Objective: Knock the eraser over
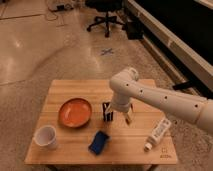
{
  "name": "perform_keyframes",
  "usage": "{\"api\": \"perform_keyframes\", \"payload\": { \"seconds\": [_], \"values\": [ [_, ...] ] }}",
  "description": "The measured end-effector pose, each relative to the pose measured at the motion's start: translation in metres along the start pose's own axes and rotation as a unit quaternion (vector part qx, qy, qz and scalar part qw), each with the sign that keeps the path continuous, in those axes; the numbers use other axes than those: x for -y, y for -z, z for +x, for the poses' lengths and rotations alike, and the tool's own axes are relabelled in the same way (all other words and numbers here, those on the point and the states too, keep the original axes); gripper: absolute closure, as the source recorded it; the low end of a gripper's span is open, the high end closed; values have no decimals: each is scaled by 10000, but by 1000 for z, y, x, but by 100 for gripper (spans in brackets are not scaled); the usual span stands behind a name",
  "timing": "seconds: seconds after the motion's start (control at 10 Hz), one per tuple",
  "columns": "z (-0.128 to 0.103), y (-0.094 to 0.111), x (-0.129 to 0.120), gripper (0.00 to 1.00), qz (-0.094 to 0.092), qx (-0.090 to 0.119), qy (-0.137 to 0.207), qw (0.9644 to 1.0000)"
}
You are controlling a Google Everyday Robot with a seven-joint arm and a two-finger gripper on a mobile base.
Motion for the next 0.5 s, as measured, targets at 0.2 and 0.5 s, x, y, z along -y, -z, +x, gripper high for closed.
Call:
{"api": "perform_keyframes", "payload": {
  "seconds": [0.2, 0.5],
  "values": [
    [16, 2, 11, 20, -9, -83, -34, 10000],
    [46, 13, 35, 20, 149, -194, -158, 9996]
  ]
}}
